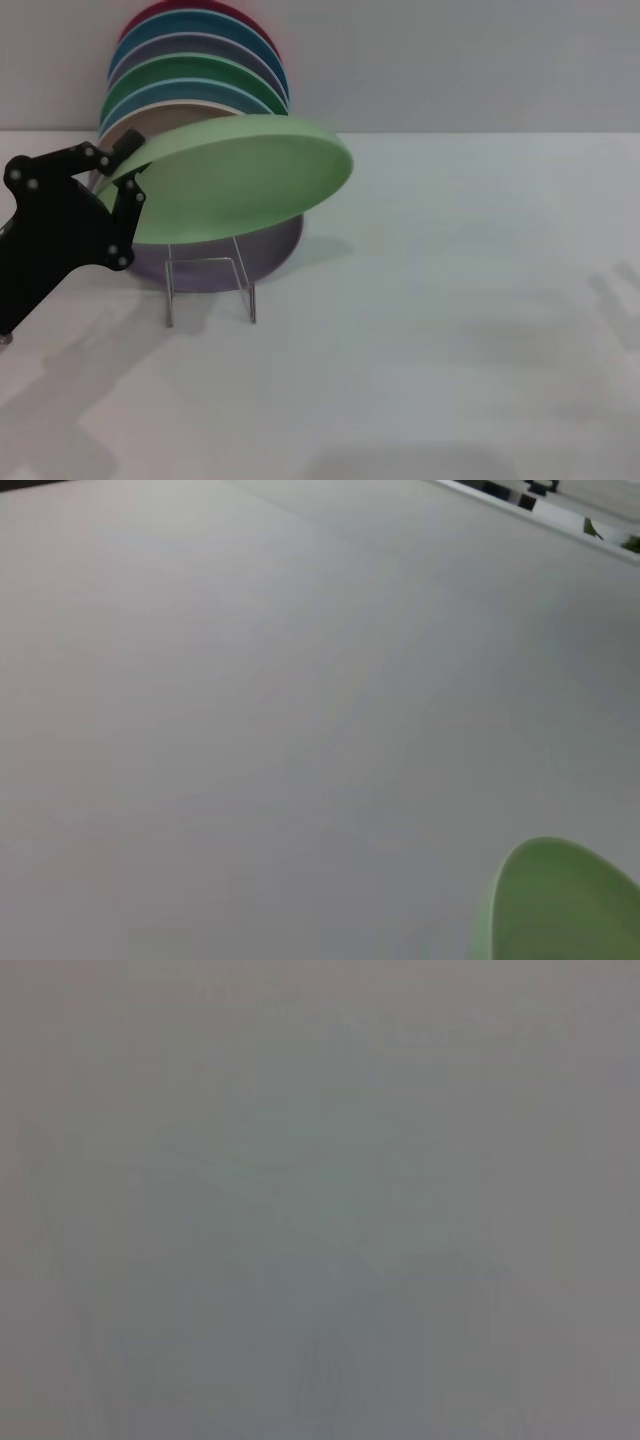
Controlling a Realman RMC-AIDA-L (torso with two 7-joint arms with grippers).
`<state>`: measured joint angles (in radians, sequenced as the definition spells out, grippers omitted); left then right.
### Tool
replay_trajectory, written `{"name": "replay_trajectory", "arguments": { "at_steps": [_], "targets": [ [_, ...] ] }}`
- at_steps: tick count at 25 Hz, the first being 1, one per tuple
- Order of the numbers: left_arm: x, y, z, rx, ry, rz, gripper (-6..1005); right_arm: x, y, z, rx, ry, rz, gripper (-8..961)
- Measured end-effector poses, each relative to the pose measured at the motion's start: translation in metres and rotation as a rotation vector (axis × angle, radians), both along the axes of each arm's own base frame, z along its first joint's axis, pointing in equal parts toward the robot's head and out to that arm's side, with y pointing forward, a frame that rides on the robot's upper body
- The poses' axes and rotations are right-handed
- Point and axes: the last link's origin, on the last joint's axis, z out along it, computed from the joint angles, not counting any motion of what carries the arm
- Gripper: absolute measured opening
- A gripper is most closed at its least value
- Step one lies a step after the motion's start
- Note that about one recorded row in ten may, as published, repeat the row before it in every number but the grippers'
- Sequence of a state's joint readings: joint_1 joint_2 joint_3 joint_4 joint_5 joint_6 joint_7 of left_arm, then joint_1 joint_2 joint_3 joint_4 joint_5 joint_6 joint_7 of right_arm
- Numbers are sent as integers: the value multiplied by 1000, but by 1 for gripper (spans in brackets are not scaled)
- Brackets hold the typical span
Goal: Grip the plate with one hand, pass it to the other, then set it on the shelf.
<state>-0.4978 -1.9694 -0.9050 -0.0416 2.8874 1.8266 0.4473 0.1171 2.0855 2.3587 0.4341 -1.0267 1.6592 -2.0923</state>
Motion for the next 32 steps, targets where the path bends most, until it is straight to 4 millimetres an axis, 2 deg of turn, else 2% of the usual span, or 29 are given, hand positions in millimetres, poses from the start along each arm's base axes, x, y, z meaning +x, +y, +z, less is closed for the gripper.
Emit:
{"name": "replay_trajectory", "arguments": {
  "at_steps": [8, 19, 23, 27, 28, 30, 32],
  "targets": [
    [-9, 4, -4, -9, 40, 63, 183, -2, 0, -1, -6, -4, 10, 499],
    [-8, 6, -14, -8, 50, 89, 201, -3, 1, 2, 3, -6, 25, 498],
    [-7, 0, -14, 43, 51, 73, 208, -3, 1, 2, 6, -7, 24, 498],
    [-8, -16, -5, 198, -79, 120, 219, -1, -1, 3, 37, -41, 18, 498],
    [-11, -20, 3, 276, -150, 165, 222, -1, -2, 3, 50, -58, 17, 498],
    [-22, -26, 18, 372, -249, 247, 223, 1, -5, 0, 102, -132, 10, 498],
    [-35, -31, 30, 392, -335, 311, 234, 3, -6, -2, 127, -159, 1, 498]
  ]
}}
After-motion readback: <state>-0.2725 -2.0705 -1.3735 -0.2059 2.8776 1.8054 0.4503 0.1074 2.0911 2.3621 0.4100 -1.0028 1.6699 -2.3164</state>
